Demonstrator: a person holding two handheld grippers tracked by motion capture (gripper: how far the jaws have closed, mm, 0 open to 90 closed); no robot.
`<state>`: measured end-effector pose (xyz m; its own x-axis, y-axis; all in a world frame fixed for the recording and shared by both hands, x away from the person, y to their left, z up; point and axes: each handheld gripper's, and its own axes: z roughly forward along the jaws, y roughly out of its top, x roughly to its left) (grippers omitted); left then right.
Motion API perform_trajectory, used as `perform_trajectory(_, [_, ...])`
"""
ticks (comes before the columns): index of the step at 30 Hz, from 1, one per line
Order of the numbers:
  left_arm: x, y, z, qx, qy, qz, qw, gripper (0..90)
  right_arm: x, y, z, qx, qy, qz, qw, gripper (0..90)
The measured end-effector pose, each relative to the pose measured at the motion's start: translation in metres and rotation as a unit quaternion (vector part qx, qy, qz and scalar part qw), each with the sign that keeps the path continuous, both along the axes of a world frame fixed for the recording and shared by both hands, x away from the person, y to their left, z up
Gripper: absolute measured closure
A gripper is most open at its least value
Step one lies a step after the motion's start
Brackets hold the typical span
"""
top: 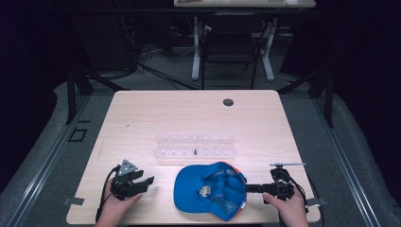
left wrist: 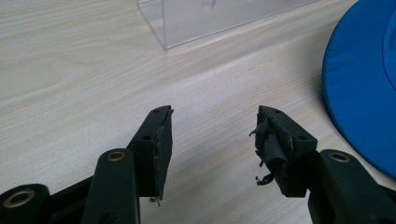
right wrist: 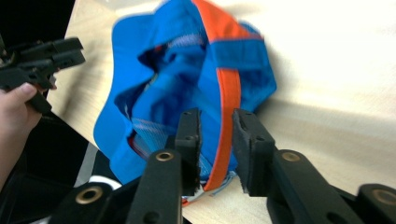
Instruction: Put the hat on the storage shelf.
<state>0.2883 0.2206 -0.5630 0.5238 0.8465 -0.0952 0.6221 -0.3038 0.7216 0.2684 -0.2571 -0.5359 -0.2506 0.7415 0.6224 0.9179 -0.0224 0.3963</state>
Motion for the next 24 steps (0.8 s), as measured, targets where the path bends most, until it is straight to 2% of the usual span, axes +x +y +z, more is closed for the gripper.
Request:
perform_trajectory(5, [0.0,0.0,0.0,0.0,-0.001,0.001,1.0,46.3,0.004,0.001,-0.014,0.018,0.021,0.002,0.9996,64.7])
perform_trajectory(11, [0.0,0.0,0.0,0.0,-0.002,0.002,1.0,46.2,0.007,0.01,-0.02,0.022,0.035,0.013,0.9991,67.5])
perform_trajectory(12, [0.0,0.0,0.0,-0.001,-0.001,0.0,1.0,46.2,0.007,0.009,-0.02,0.023,0.037,0.025,0.9987,68.1])
perform_trajectory(13, [0.0,0.0,0.0,0.0,0.0,-0.001,1.0,46.3,0.007,0.011,-0.02,0.031,0.037,0.017,0.9987,68.2])
perform_trajectory(15, [0.0,0.0,0.0,0.002,0.003,-0.001,1.0,46.3,0.007,0.009,-0.018,0.051,0.038,0.032,0.9975,69.1])
perform_trajectory(20, [0.001,-0.001,-0.001,0.002,0.0,-0.002,1.0,46.8,0.006,0.006,-0.008,0.098,0.041,0.047,0.9932,74.5])
perform_trajectory(24, [0.001,-0.001,-0.001,0.002,0.0,-0.001,1.0,46.7,0.006,0.007,-0.004,0.095,0.041,0.054,0.9931,76.4])
